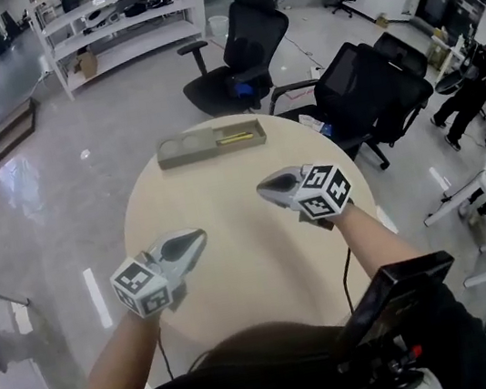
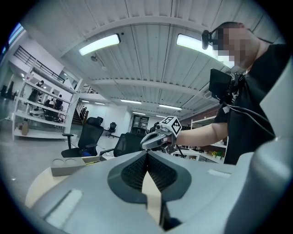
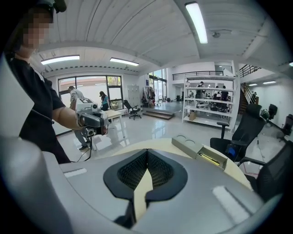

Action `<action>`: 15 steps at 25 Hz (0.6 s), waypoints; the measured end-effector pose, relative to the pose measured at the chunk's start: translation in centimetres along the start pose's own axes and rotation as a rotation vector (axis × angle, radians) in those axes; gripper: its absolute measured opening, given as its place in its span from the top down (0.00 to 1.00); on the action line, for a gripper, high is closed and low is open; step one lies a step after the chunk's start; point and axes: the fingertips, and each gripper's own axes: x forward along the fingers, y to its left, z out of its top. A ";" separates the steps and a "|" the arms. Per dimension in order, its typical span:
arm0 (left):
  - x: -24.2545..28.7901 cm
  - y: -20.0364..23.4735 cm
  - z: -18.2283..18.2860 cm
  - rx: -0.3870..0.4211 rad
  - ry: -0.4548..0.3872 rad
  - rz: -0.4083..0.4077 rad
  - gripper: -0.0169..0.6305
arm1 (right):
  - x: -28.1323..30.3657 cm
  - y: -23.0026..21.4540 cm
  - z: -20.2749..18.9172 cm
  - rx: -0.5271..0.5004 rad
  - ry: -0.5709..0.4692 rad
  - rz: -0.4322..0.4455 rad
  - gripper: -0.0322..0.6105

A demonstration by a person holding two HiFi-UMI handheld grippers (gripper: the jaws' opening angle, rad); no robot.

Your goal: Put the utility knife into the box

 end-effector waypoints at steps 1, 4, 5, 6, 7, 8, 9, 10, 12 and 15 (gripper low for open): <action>-0.5 -0.8 0.0 0.003 -0.006 0.011 0.98 | -0.7 0.9 -0.2 0.003 -0.014 0.004 0.93; -1.3 -3.4 0.0 0.000 -0.037 0.049 0.98 | -3.3 3.6 -0.9 -0.004 -0.048 0.032 0.93; -1.4 -4.4 0.3 -0.007 -0.051 0.064 0.98 | -4.2 4.3 -1.1 -0.013 -0.056 0.042 0.93; -1.3 -5.5 0.4 -0.021 -0.065 0.085 0.98 | -5.2 5.1 -1.5 -0.023 -0.062 0.052 0.93; -1.2 -6.6 0.4 -0.038 -0.078 0.109 0.98 | -6.1 5.7 -2.0 -0.031 -0.065 0.063 0.93; -1.0 -7.8 0.3 -0.054 -0.092 0.131 0.98 | -7.0 6.3 -2.6 -0.037 -0.066 0.074 0.93; -0.7 -8.9 0.1 -0.067 -0.105 0.150 0.98 | -8.0 6.6 -3.2 -0.039 -0.069 0.084 0.93; -0.1 -10.1 -0.1 -0.077 -0.118 0.164 0.98 | -9.0 6.8 -3.8 -0.039 -0.076 0.094 0.93; 1.5 -12.4 -0.3 -0.104 -0.132 0.186 0.98 | -11.2 6.7 -4.9 -0.034 -0.091 0.112 0.93; 4.0 -15.6 -0.9 -0.128 -0.139 0.215 0.98 | -14.4 6.9 -6.7 -0.030 -0.113 0.145 0.93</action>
